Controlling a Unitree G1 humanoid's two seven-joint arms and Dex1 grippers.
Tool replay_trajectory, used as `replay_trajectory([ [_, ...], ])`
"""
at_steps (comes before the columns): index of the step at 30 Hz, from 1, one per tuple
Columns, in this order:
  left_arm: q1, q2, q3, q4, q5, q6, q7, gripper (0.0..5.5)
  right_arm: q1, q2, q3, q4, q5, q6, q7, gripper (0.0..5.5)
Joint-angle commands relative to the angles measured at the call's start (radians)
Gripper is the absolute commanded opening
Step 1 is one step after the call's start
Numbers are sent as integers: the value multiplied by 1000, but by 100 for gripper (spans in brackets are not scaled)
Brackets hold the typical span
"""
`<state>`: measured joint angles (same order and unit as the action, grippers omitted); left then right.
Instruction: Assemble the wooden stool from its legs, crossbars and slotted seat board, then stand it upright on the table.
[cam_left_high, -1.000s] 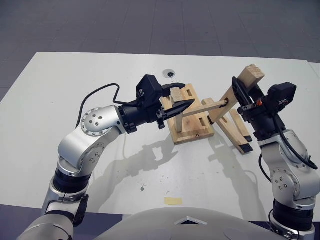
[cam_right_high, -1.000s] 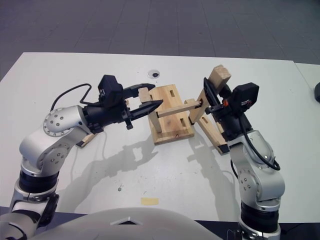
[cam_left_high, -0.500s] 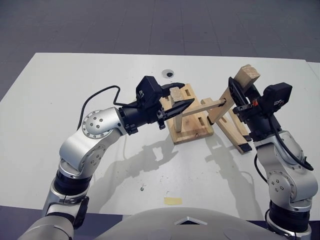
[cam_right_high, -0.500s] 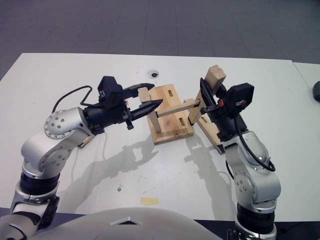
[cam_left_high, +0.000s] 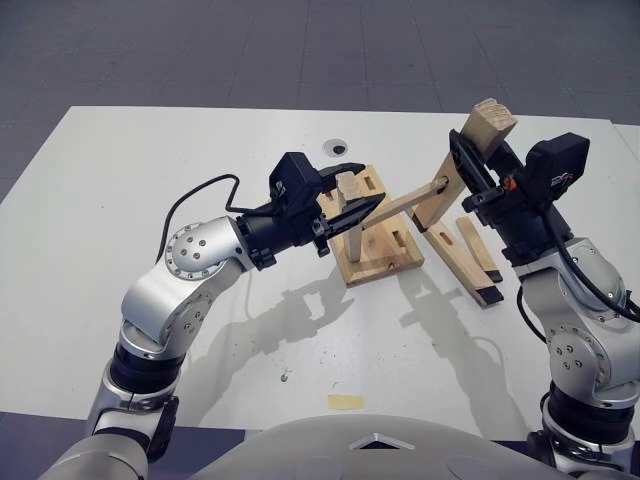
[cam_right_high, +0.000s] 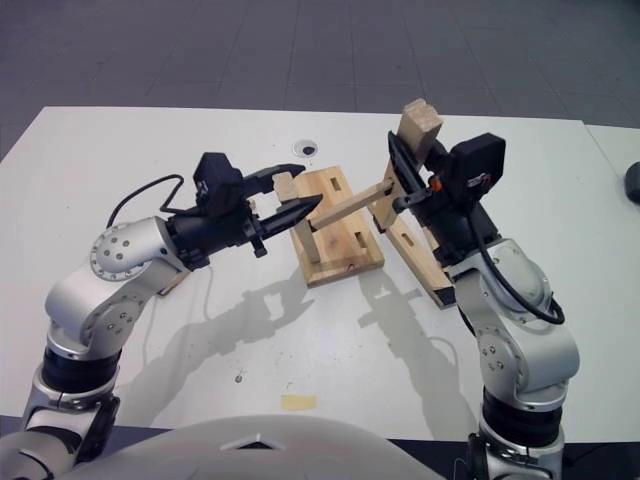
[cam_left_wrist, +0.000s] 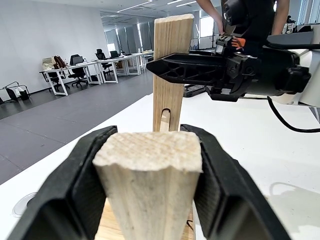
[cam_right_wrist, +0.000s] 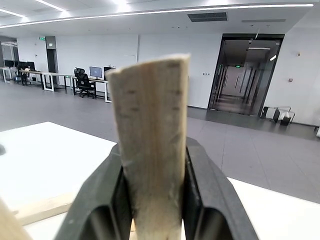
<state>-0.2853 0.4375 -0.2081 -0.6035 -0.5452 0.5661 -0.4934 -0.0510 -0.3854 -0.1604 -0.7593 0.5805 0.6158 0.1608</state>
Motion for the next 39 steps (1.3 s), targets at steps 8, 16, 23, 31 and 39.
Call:
replay_trajectory([
  [8, 37, 15, -67, 75, 62, 57, -4, 212, 20, 78, -23, 83, 312, 193, -20, 102],
  [16, 38, 18, -80, 97, 81, 36, -6, 212, -35, -49, -57, 131, 428, 375, -72, 102],
  [23, 36, 16, -94, 111, 103, 17, -7, 211, -83, -96, -31, 220, 471, 490, -138, 102],
  [31, 19, 24, -74, 123, 100, 11, -16, 211, 80, -63, 106, 353, 298, 427, -126, 102],
  [39, -53, -1, 43, 147, 11, 40, -16, 258, -39, 20, 56, 360, 309, 355, -146, 102],
])
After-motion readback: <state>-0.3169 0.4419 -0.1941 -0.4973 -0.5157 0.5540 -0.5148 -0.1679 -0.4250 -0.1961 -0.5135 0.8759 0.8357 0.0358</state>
